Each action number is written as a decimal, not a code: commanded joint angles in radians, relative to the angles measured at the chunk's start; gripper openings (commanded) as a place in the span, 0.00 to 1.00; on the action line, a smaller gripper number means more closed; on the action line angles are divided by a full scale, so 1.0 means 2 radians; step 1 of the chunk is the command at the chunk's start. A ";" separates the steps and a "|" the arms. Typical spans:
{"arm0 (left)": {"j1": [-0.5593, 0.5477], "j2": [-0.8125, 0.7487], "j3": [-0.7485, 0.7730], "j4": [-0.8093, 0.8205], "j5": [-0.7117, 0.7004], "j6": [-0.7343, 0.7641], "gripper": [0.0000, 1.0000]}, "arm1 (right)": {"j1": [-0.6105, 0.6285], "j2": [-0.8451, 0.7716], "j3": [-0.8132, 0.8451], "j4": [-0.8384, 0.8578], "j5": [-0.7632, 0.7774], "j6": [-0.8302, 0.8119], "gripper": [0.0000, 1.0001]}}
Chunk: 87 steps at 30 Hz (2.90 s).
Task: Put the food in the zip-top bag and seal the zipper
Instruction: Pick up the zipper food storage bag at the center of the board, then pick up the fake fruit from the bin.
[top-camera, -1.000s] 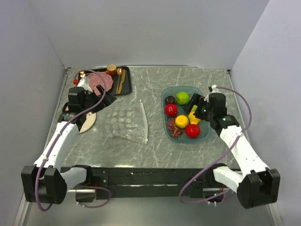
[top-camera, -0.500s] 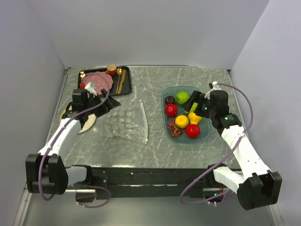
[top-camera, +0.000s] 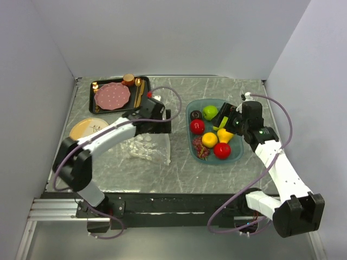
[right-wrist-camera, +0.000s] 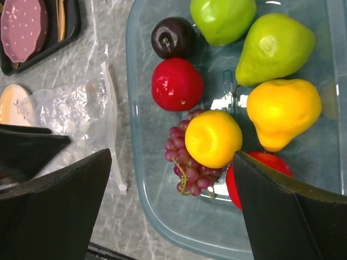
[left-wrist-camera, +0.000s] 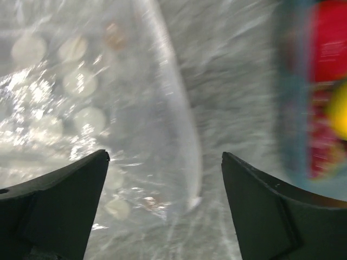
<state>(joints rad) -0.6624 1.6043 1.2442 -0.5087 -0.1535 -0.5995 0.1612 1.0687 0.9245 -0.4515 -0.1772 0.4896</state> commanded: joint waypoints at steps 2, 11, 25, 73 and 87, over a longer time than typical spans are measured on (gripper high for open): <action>-0.019 0.054 0.062 -0.082 -0.106 -0.015 0.84 | 0.000 -0.040 -0.018 0.019 0.026 -0.003 1.00; -0.053 0.107 0.085 -0.065 -0.084 -0.041 0.74 | 0.000 -0.038 -0.024 0.001 0.022 -0.009 1.00; -0.065 0.165 0.083 -0.039 -0.088 -0.072 0.58 | 0.000 -0.053 -0.044 -0.007 0.031 -0.009 1.00; -0.067 0.042 0.038 -0.010 -0.074 -0.068 0.01 | 0.000 -0.004 -0.096 0.122 -0.119 0.046 0.97; -0.067 0.042 0.038 0.002 -0.061 -0.063 0.01 | 0.046 0.142 -0.003 -0.007 0.020 -0.048 0.89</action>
<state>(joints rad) -0.7898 1.7222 1.3174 -0.5350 -0.2901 -0.7269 0.2108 1.3041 0.8505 -0.3878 -0.2401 0.4541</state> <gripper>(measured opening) 0.017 0.874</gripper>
